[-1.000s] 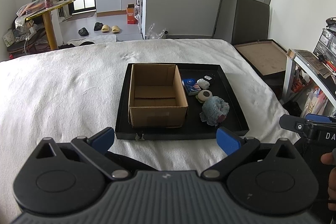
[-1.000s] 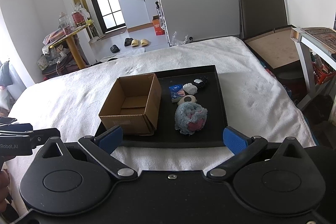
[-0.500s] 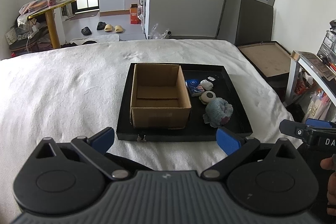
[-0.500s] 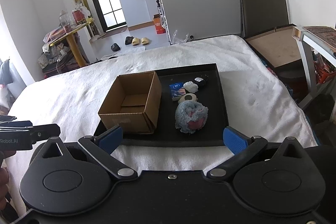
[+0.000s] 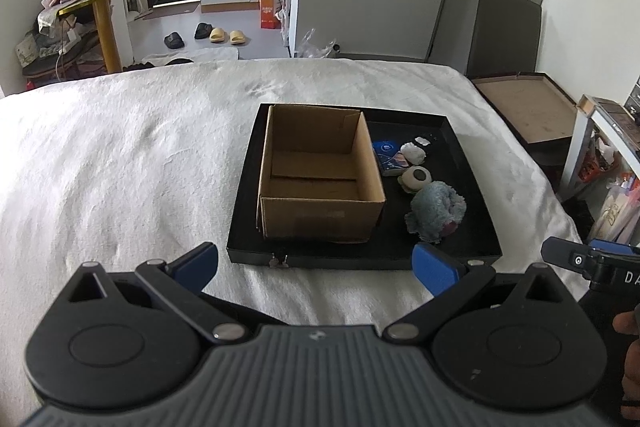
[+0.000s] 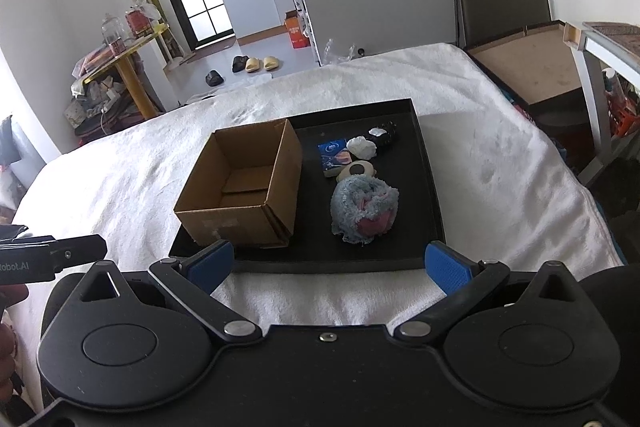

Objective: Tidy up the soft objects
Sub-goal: 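Lower the right gripper onto the grey fluffy plush ball and close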

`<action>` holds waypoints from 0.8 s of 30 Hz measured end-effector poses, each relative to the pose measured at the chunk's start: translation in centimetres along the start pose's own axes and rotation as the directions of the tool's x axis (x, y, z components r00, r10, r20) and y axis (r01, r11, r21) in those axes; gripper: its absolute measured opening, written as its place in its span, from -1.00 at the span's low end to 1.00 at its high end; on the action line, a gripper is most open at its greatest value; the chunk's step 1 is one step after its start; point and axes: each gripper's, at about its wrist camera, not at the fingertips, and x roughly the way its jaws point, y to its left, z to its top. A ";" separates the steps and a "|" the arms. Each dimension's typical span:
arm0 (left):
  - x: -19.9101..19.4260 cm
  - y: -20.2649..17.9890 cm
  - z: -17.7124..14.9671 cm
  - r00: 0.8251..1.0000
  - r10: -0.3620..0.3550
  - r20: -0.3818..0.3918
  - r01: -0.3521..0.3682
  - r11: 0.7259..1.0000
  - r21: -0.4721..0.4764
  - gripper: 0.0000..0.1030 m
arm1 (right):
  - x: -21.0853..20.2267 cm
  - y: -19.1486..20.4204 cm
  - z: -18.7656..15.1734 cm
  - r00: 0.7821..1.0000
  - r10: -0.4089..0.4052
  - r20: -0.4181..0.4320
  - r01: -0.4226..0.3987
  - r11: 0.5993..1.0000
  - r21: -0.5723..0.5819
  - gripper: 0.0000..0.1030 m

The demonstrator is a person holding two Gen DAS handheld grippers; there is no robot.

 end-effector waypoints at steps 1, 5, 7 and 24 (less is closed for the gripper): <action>0.2 0.0 0.1 1.000 0.002 -0.003 -0.002 1.000 -0.002 0.99 | 0.2 -0.1 0.1 1.000 -0.001 -0.003 0.001 1.000 0.003 1.00; 1.5 0.1 0.4 1.000 0.011 -0.016 -0.012 1.000 -0.009 0.99 | 1.2 -0.5 0.4 1.000 0.006 -0.015 -0.006 1.000 0.009 1.00; 2.1 0.2 0.5 1.000 0.016 -0.022 -0.017 1.000 -0.013 0.99 | 1.6 -0.8 0.6 1.000 0.009 -0.017 -0.009 1.000 0.013 1.00; 7.1 0.4 3.9 0.993 0.115 -0.037 -0.116 0.992 -0.047 0.99 | 5.6 -4.5 2.2 0.999 0.008 -0.033 -0.004 0.995 0.103 1.00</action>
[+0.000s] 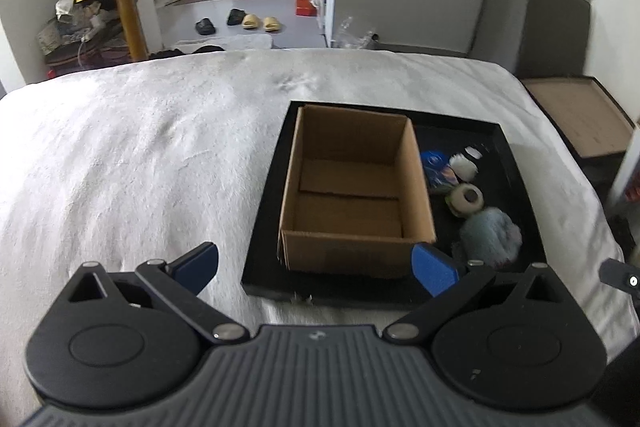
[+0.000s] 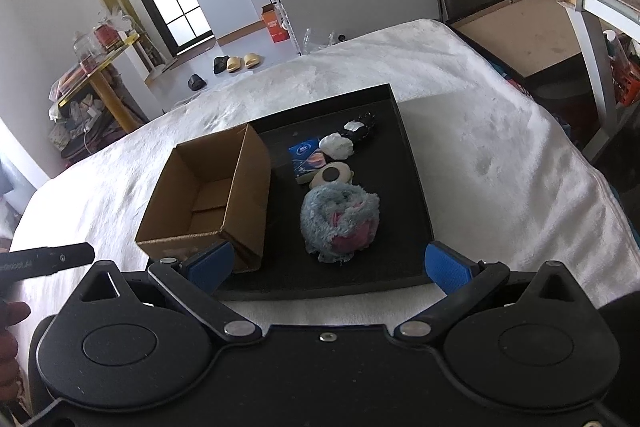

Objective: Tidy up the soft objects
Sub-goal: 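Lower the right gripper onto the grey fluffy plush ball and close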

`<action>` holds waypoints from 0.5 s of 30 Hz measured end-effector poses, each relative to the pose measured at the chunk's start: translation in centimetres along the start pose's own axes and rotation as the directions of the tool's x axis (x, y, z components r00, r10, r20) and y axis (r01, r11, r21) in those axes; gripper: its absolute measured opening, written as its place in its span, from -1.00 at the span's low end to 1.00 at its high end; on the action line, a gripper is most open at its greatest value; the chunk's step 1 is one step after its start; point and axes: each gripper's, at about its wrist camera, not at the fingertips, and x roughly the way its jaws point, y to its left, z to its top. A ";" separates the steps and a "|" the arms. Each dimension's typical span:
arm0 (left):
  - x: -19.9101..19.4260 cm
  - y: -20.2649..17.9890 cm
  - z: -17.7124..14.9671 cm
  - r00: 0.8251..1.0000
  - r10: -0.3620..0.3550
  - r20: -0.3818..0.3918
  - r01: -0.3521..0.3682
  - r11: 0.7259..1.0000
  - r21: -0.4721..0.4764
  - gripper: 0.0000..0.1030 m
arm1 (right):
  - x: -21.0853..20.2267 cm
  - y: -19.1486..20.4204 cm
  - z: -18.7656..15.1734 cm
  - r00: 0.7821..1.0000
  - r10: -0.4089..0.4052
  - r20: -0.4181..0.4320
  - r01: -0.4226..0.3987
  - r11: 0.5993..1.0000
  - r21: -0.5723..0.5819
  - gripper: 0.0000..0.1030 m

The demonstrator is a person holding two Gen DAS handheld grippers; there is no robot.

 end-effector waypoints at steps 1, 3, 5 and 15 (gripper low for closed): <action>0.3 0.0 0.3 1.000 0.008 0.002 -0.008 1.000 -0.002 0.99 | 0.2 -0.2 0.2 1.000 0.001 0.001 -0.001 1.000 0.004 1.00; 0.8 -0.1 0.9 1.000 0.026 0.005 -0.026 1.000 0.007 0.99 | 0.8 -0.7 0.7 1.000 0.007 0.010 -0.007 1.000 0.021 1.00; 1.4 0.0 1.5 0.999 0.040 0.002 -0.040 0.999 0.018 0.98 | 1.4 -1.3 1.1 1.000 0.014 0.014 -0.014 0.999 0.043 0.99; 5.2 0.1 2.9 0.998 0.047 -0.036 -0.047 0.999 0.003 0.95 | 6.2 -2.4 2.4 0.999 0.030 -0.038 -0.026 0.994 0.105 0.95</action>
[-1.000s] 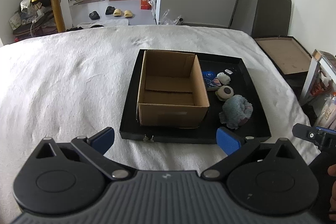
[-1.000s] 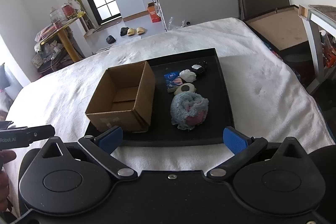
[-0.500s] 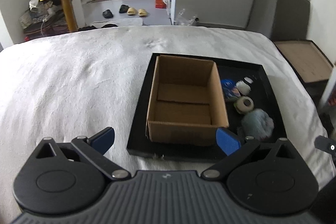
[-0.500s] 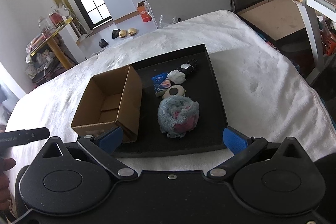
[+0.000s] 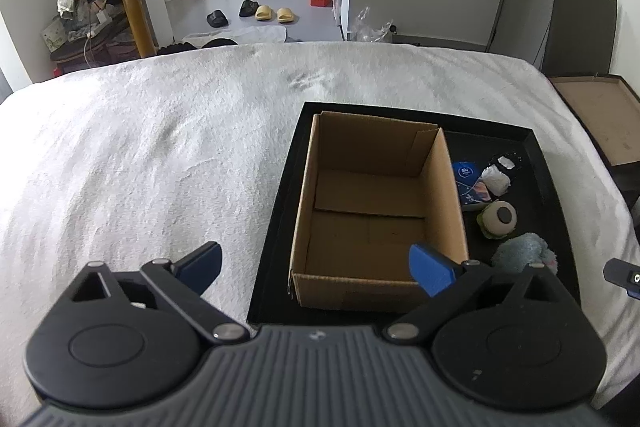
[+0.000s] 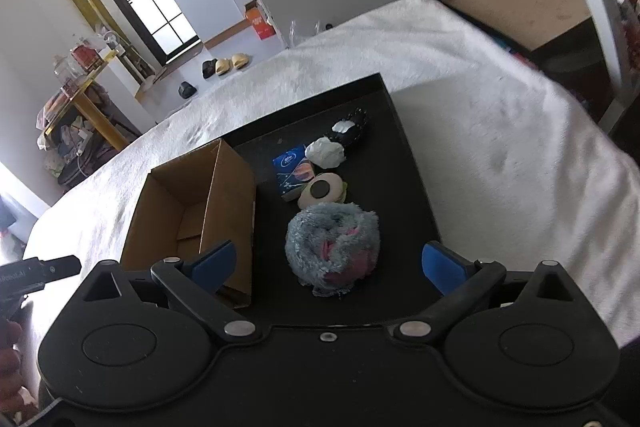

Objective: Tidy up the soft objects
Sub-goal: 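Lower the right gripper onto the grey fluffy plush ball and close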

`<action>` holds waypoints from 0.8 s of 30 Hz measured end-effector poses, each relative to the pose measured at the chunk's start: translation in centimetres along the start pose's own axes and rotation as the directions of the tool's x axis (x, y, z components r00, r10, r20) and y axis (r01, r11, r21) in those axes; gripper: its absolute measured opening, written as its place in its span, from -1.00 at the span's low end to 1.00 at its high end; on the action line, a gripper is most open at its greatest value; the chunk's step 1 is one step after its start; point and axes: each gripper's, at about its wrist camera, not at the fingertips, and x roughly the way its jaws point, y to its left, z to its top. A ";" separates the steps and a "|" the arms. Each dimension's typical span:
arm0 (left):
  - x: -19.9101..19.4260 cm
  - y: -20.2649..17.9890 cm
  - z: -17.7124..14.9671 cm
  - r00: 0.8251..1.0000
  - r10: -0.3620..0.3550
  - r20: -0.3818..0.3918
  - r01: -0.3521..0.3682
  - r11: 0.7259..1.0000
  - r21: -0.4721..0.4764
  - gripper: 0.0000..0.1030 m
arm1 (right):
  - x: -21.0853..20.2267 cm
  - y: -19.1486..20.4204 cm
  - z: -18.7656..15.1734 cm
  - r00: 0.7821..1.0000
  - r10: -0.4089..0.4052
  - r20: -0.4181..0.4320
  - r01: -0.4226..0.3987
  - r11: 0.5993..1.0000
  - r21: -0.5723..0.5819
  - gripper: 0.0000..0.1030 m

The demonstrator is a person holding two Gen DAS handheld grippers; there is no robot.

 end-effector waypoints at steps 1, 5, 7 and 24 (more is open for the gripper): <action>0.4 -0.1 0.0 1.000 0.004 -0.004 -0.004 1.000 0.001 0.94 | 0.4 0.0 0.1 1.000 0.002 -0.006 -0.002 1.000 0.005 0.95; 2.0 -0.2 0.2 1.000 0.020 -0.015 -0.020 1.000 -0.001 0.94 | 2.4 -0.2 0.7 0.999 0.003 -0.043 -0.001 0.999 0.040 0.95; 3.0 -0.1 0.4 0.999 0.023 -0.026 -0.023 1.000 -0.003 0.94 | 3.4 -0.2 0.7 0.998 -0.002 -0.062 0.006 0.999 0.052 0.96; 10.0 0.3 0.3 0.990 0.071 -0.122 -0.074 0.997 -0.026 0.86 | 12.0 1.7 0.5 0.979 -0.098 -0.176 0.105 0.994 0.034 1.00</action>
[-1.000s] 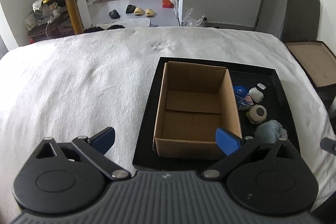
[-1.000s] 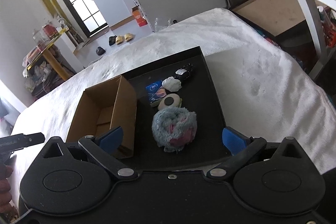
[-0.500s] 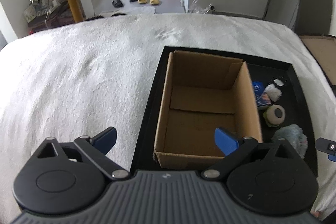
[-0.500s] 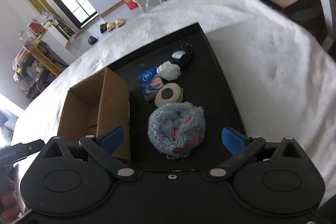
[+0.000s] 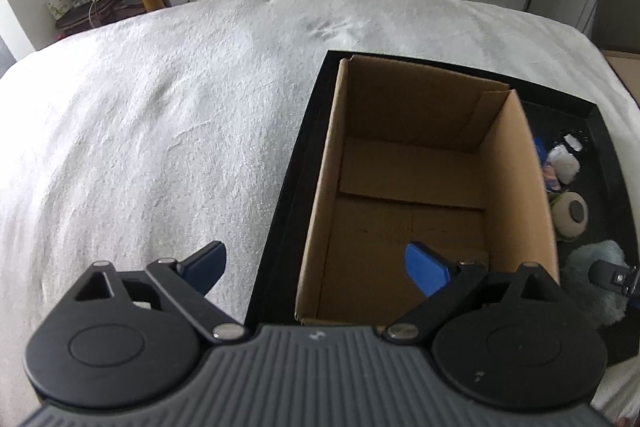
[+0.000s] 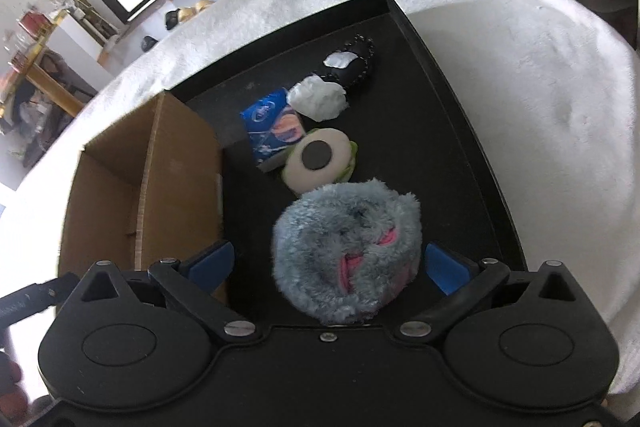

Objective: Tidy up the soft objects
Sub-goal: 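Lower the right gripper onto the grey fluffy plush ball and close, then carry the grey plush ball with the right gripper into the cardboard box and release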

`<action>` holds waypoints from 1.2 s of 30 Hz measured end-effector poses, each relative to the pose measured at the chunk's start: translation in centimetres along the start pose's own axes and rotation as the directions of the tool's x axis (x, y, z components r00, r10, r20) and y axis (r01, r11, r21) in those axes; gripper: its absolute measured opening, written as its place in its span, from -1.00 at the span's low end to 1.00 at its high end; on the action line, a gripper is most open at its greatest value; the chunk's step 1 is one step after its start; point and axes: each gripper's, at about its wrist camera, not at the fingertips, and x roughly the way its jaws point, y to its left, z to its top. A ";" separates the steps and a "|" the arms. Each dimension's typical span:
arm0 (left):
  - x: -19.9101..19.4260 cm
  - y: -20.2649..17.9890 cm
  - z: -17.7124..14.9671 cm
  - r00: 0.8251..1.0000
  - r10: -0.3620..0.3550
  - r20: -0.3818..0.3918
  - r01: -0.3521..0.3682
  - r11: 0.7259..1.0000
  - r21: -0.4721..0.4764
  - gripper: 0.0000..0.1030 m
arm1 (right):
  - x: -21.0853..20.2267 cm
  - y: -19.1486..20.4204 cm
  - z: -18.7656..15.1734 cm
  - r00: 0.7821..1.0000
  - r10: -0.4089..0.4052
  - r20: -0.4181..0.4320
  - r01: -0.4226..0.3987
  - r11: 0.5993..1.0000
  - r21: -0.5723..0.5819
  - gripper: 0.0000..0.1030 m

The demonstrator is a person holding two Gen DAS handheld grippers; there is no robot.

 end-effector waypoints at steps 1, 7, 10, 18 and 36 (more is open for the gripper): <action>0.3 -0.1 0.0 1.000 0.003 -0.002 -0.003 1.000 0.000 0.81 | 0.2 0.1 -0.1 1.000 -0.010 0.002 0.010 1.000 -0.005 1.00; 1.7 -0.9 0.0 1.000 0.009 -0.016 -0.009 1.000 -0.003 0.56 | 1.5 0.2 0.1 1.000 -0.021 -0.006 0.021 1.000 -0.022 1.00; 1.8 -1.0 -0.1 1.000 0.011 -0.007 -0.011 1.000 0.000 0.27 | 2.1 0.1 0.0 1.000 -0.023 -0.021 0.023 1.000 -0.021 1.00; 1.0 -0.3 -0.5 1.000 -0.005 0.022 0.005 1.000 -0.007 -0.79 | 1.9 1.0 -0.4 1.000 -0.029 0.002 0.029 0.996 -0.090 0.47; -0.9 2.0 -2.0 0.998 -0.049 0.031 0.051 0.998 -0.045 -0.82 | -2.9 2.9 -1.1 0.994 0.002 0.113 0.016 0.988 -0.154 0.43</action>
